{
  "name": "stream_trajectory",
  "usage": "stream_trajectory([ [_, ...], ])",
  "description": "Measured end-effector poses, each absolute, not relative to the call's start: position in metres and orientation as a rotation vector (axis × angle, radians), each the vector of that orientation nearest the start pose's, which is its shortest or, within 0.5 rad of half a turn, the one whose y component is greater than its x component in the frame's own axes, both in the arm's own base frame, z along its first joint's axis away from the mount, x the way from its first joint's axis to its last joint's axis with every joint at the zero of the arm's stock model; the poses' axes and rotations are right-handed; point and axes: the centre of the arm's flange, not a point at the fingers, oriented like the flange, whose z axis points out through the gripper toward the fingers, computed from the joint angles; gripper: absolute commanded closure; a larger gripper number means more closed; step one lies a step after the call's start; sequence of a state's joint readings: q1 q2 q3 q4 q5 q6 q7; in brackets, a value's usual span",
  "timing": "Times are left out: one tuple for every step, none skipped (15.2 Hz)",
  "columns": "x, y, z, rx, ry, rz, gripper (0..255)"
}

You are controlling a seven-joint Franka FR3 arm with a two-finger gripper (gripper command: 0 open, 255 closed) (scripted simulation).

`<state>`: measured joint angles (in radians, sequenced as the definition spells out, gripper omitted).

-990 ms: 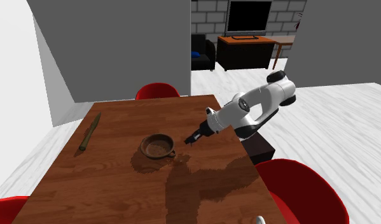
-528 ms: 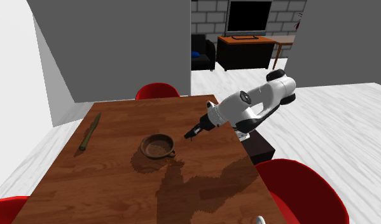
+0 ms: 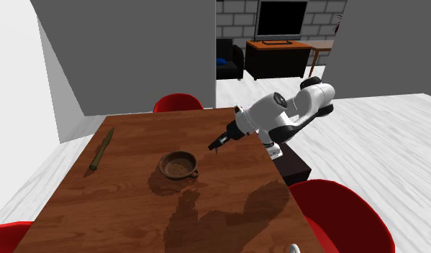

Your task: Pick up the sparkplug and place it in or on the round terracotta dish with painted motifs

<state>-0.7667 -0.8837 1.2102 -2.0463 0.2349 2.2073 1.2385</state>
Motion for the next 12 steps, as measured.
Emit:
stream_trajectory([
  [0.389, 0.365, 0.566, -2.686, 1.159, -1.222, 255],
  [0.390, 0.363, 0.570, -2.686, 1.159, -1.222, 255],
  [0.389, 0.363, 0.575, -2.686, 1.159, -1.222, 255],
  [0.394, 0.361, 0.577, -2.686, 1.158, -1.222, 255],
  [0.404, 0.360, 0.578, -2.687, 1.158, -1.222, 255],
  [0.415, 0.357, 0.578, -2.687, 1.159, -1.222, 255],
  [0.425, 0.355, 0.578, -2.687, 1.159, -1.222, 255],
  [0.439, 0.353, 0.580, -2.688, 1.157, -1.222, 255],
  [0.454, 0.350, 0.579, -2.687, 1.158, -1.221, 255],
  [0.469, 0.346, 0.578, -2.687, 1.159, -1.221, 255],
  [0.480, 0.342, 0.578, -2.687, 1.160, -1.221, 255],
  [0.492, 0.340, 0.577, -2.687, 1.159, -1.222, 255],
])
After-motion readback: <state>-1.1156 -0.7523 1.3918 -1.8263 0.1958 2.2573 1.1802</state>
